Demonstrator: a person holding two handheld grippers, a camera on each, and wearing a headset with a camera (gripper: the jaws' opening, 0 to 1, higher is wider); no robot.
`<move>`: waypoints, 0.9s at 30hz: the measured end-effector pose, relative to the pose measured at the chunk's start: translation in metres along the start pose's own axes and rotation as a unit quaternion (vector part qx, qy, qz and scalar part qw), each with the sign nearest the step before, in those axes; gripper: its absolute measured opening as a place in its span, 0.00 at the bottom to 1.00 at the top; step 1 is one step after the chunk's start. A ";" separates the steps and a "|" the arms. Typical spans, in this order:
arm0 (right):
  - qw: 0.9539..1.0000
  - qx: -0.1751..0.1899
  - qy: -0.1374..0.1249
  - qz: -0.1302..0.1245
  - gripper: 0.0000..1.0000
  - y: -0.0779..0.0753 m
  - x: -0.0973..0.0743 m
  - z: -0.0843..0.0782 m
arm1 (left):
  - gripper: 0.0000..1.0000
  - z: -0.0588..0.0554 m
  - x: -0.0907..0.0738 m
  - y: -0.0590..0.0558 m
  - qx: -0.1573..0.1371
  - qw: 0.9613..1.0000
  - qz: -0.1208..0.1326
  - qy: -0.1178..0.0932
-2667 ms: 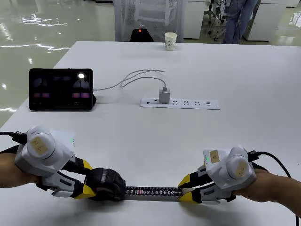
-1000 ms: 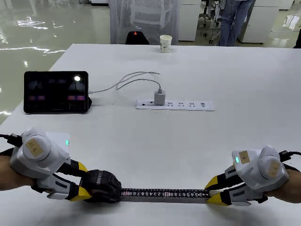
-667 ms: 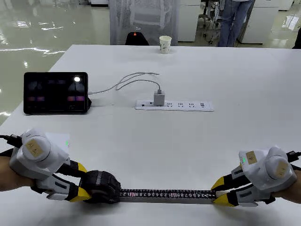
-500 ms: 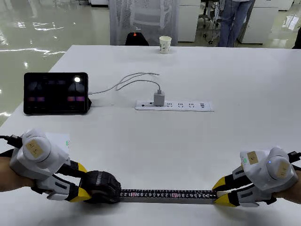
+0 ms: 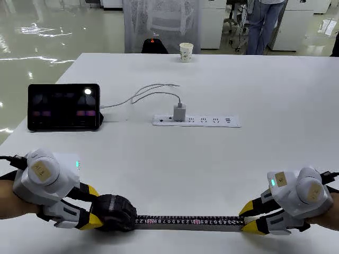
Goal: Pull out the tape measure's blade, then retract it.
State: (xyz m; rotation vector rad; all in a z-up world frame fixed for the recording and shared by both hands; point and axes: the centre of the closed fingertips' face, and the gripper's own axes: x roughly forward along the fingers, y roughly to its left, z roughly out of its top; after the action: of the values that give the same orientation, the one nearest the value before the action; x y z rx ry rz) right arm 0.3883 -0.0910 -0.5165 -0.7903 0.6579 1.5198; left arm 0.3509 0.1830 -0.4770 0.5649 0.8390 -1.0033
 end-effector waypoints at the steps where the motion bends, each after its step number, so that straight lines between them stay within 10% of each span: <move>1: 1.000 0.000 0.001 0.001 0.11 0.000 0.000 0.000 | 0.24 0.000 0.000 0.000 0.000 1.000 0.001 0.000; 27: 0.999 0.009 0.021 -0.035 0.25 0.000 -0.005 0.003 | 0.27 0.002 -0.002 0.005 -0.013 1.000 0.022 0.004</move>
State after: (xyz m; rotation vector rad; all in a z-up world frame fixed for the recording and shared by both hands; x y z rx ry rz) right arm 0.3884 -0.0913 -0.5106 -0.8248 0.6669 1.4356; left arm 0.3551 0.1849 -0.4739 0.5631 0.8429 -0.9499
